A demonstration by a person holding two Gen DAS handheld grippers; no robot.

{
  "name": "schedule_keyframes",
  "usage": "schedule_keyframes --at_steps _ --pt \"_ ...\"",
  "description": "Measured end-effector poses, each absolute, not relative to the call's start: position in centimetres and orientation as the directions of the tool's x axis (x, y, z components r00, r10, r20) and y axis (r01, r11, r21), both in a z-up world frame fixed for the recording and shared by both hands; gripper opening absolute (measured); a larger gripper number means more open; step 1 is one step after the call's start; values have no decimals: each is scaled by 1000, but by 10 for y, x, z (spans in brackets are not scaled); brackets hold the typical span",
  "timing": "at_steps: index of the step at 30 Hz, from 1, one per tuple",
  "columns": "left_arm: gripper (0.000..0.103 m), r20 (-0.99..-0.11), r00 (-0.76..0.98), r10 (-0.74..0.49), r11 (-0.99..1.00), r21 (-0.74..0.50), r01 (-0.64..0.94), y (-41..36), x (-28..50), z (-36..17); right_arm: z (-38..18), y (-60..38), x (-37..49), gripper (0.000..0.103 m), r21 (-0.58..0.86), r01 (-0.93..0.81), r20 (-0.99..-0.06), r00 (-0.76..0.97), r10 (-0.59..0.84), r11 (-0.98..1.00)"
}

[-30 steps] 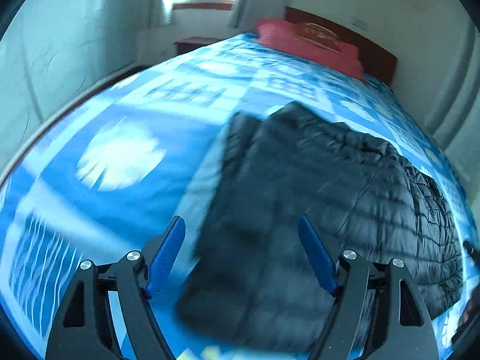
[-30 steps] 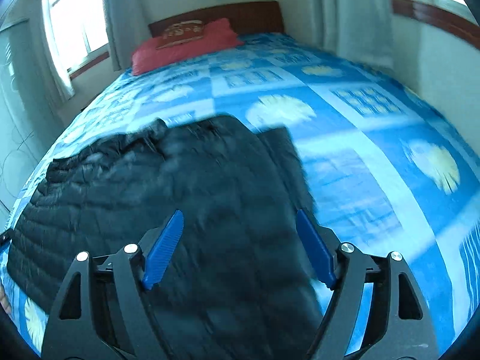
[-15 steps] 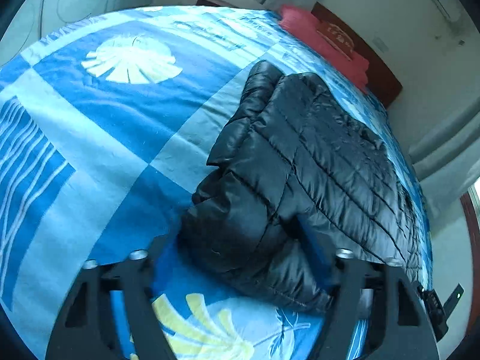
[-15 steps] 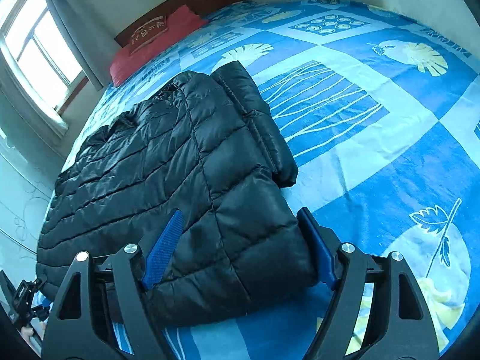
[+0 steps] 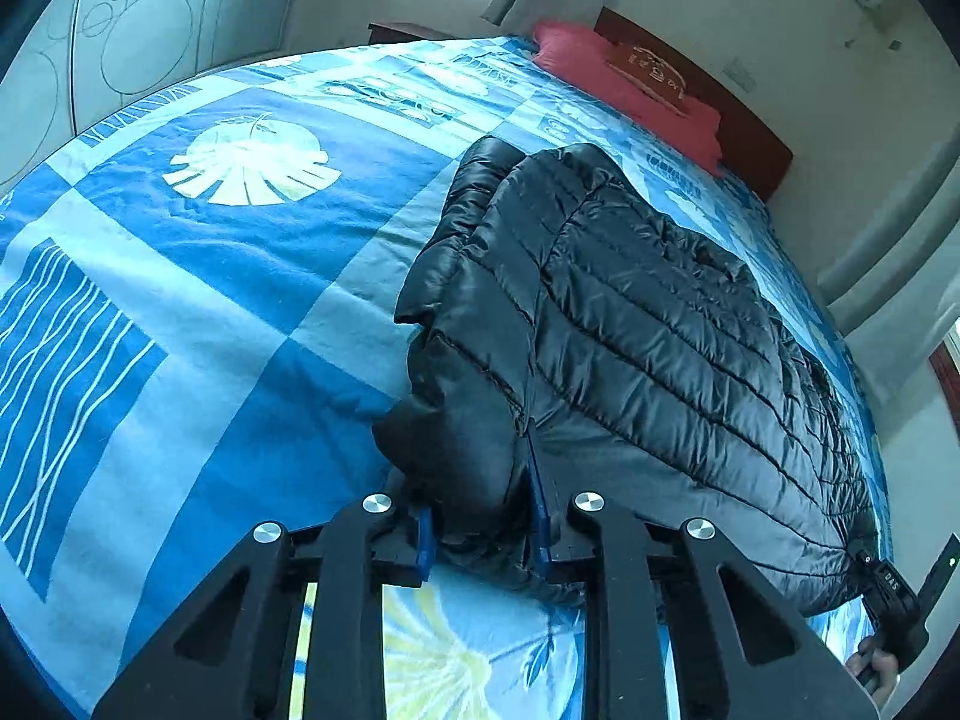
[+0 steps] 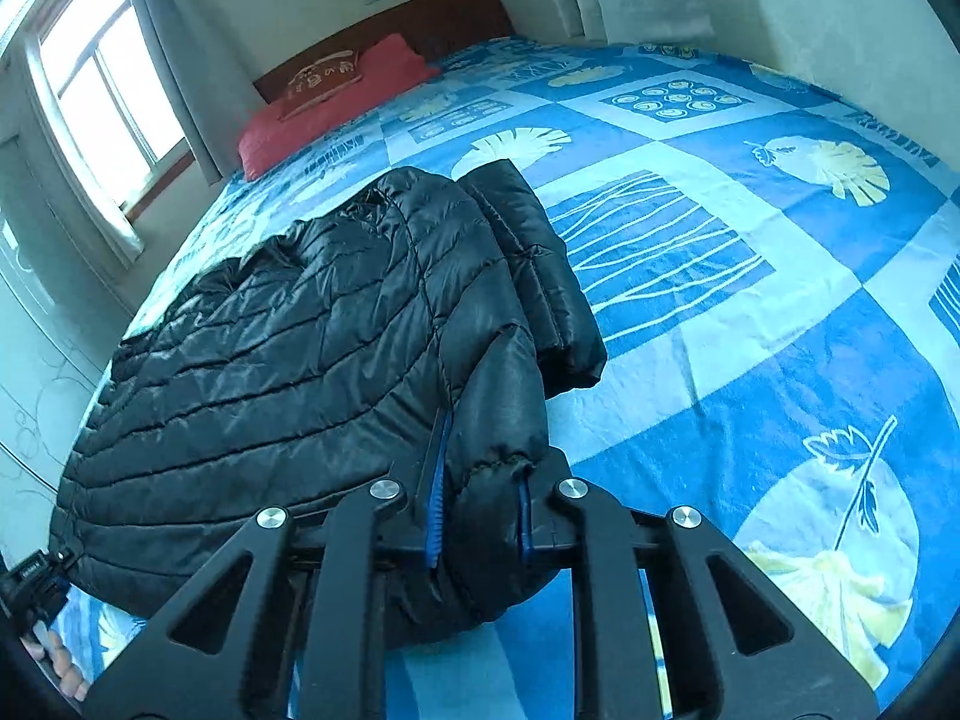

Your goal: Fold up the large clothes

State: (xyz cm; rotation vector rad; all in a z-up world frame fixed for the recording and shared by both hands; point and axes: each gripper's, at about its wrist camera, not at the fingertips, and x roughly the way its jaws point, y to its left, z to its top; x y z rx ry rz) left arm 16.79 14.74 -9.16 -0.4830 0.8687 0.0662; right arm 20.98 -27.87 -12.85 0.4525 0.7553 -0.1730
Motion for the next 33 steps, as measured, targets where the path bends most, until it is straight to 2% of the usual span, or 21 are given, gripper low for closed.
schedule_keyframes --at_steps 18,33 --pt "24 -753 635 -174 872 -417 -256 161 106 -90 -129 -274 136 17 365 288 -694 718 53 885" --pt "23 -754 633 -175 877 -412 -247 170 90 -83 -128 -275 96 17 378 278 -698 712 75 883"
